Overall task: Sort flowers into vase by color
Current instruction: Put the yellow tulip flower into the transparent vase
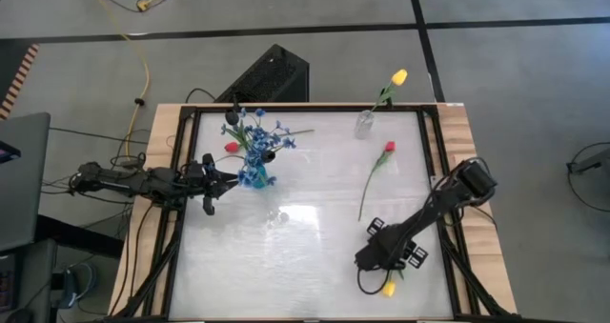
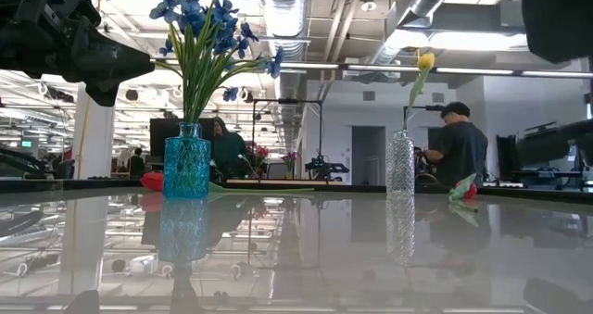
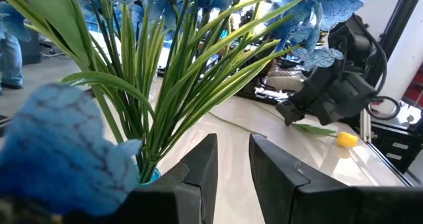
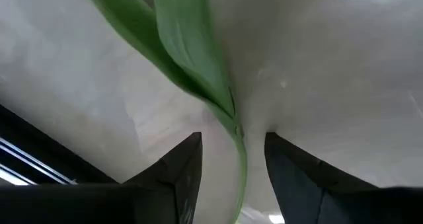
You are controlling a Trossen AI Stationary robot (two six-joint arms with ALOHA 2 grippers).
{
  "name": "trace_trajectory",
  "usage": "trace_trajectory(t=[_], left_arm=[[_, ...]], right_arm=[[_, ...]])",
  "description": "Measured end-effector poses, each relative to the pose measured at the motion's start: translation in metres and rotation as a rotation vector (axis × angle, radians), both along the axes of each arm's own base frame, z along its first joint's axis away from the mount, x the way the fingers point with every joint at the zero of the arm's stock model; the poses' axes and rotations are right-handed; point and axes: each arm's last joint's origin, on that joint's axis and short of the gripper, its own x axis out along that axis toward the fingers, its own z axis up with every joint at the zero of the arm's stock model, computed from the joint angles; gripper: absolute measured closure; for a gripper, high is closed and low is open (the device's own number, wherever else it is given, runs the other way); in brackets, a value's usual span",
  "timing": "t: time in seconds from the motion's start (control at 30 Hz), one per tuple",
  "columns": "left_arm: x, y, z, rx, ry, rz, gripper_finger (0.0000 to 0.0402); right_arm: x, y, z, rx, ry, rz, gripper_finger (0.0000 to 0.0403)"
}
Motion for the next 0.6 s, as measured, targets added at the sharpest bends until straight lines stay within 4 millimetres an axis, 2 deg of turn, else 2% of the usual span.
trace_trajectory(t=[0.17, 0.53, 0.6], left_arm=[[0.000, 0.000, 0.000, 0.000, 0.000, 0.000, 0.0326], [0.000, 0.000, 0.000, 0.000, 0.000, 0.000, 0.0326], [0.000, 0.000, 0.000, 0.000, 0.000, 0.000, 0.0326]], right_arm=[[-0.003, 0.011, -0.015, -0.066, 0.005, -0.011, 0.0234], [-0.024, 0.038, -0.017, -0.211, -0.141, -0.073, 0.0377], [-0.026, 0.041, -0.015, -0.223, -0.157, -0.068, 0.0387]])
